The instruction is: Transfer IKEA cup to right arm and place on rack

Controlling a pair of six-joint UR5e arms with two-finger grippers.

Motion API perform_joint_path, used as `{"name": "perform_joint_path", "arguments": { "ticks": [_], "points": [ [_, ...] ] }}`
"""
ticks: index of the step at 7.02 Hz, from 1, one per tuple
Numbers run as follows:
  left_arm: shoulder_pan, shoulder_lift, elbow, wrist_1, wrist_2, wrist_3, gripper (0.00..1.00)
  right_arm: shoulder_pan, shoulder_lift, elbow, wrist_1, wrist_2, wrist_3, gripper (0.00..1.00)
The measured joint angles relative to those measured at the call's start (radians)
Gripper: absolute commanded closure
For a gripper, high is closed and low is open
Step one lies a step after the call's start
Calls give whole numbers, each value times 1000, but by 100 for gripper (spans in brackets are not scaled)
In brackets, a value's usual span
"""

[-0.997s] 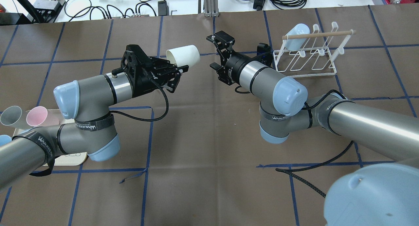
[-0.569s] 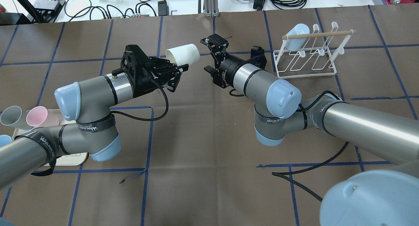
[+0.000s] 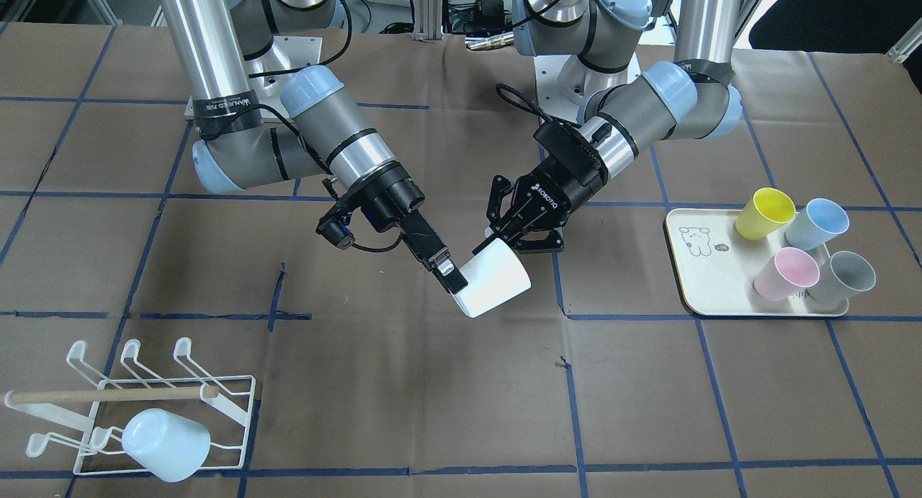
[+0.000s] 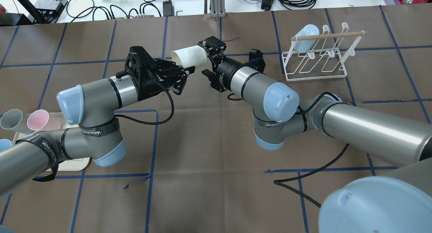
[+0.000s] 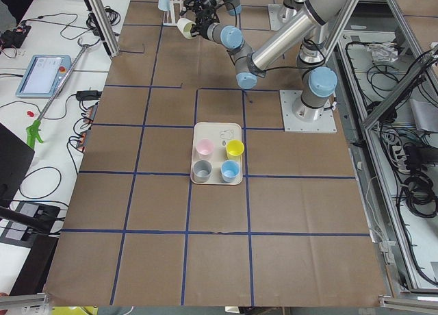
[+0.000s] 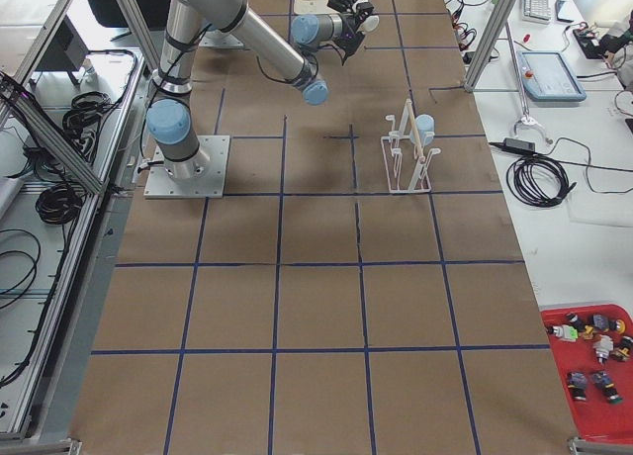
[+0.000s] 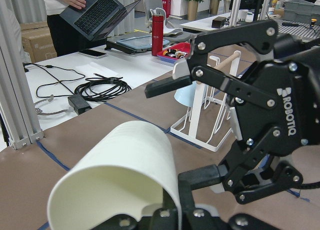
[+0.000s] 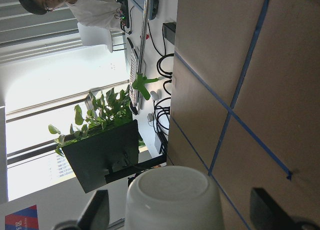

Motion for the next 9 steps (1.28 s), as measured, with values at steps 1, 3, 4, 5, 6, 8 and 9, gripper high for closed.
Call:
{"name": "perform_joint_path", "arguments": {
  "ticks": [1, 3, 4, 5, 6, 8, 9],
  "points": [
    [0, 0, 0, 1, -1, -2, 100, 10, 6, -12, 0, -15, 8, 1],
    [-1, 1, 0, 2, -1, -4, 100, 20, 12, -25, 1, -25, 14, 2],
    [-1, 2, 0, 2, -1, -4, 100, 26, 20, -35, 1, -27, 14, 2],
    [-2, 3, 0, 2, -1, -5, 100, 32, 30, -44, 2, -28, 15, 6],
    [-2, 3, 0, 2, 0, -5, 100, 38, 36, -48, 2, -28, 15, 19],
    [-2, 4, -1, 2, 0, -5, 100, 45, 39, -50, 2, -28, 14, 39],
    [-3, 5, -1, 2, 1, -5, 100, 47, 38, -51, 1, -27, 13, 46]
  ]
}}
